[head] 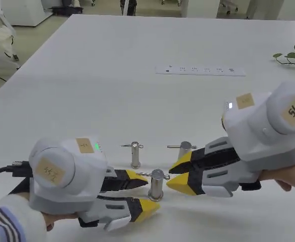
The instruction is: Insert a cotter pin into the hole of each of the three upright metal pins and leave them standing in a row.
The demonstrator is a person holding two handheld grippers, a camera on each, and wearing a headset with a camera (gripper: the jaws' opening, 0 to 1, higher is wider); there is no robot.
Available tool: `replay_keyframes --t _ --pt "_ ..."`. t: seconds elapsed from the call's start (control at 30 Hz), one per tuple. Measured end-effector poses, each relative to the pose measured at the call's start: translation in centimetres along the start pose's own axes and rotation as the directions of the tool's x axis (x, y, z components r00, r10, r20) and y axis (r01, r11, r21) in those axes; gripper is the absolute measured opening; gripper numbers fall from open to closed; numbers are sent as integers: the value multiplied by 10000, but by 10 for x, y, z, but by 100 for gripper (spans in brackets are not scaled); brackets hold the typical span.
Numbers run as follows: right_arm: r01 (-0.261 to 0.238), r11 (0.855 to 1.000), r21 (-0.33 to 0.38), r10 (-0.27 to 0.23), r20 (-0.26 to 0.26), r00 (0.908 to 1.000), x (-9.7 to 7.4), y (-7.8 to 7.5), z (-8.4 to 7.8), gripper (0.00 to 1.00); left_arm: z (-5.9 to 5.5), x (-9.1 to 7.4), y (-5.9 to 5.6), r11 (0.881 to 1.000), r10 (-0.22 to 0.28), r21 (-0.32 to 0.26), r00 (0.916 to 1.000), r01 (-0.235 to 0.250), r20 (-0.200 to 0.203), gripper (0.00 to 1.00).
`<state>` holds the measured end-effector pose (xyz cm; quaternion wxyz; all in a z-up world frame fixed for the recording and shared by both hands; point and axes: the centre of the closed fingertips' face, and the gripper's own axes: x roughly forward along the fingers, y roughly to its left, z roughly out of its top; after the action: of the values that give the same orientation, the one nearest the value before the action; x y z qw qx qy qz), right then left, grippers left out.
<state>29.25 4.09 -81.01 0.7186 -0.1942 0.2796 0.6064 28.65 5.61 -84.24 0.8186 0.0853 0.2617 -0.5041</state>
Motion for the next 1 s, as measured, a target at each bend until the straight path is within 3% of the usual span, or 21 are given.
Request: replay_keyframes --t 0.33,0.43,0.53,0.63,0.8,1.0 --pt "-258 9995 -176 260 83 9996 16 5 2 23 6 -12 -14 9974 -619 -329 9959 642 656 90" --pt "-320 9993 -194 321 62 9995 22 5 2 23 7 -16 -12 9985 -437 -303 9967 459 687 98" --pt "-268 9994 -214 269 42 9996 25 4 2 23 7 -19 -7 9977 -79 -664 9974 127 718 99" --pt "2 9991 -416 0 45 10000 27 0 2 22 10 -24 -6 9974 -64 -707 9954 133 961 99" --pt "-4 9994 -350 6 77 10000 30 -1 2 21 6 -26 -4 9967 77 -808 9967 -11 805 99" --pt "-154 9990 -410 156 38 9999 35 2 -2 16 10 -31 -3 9925 255 -1217 9939 -123 1077 99"
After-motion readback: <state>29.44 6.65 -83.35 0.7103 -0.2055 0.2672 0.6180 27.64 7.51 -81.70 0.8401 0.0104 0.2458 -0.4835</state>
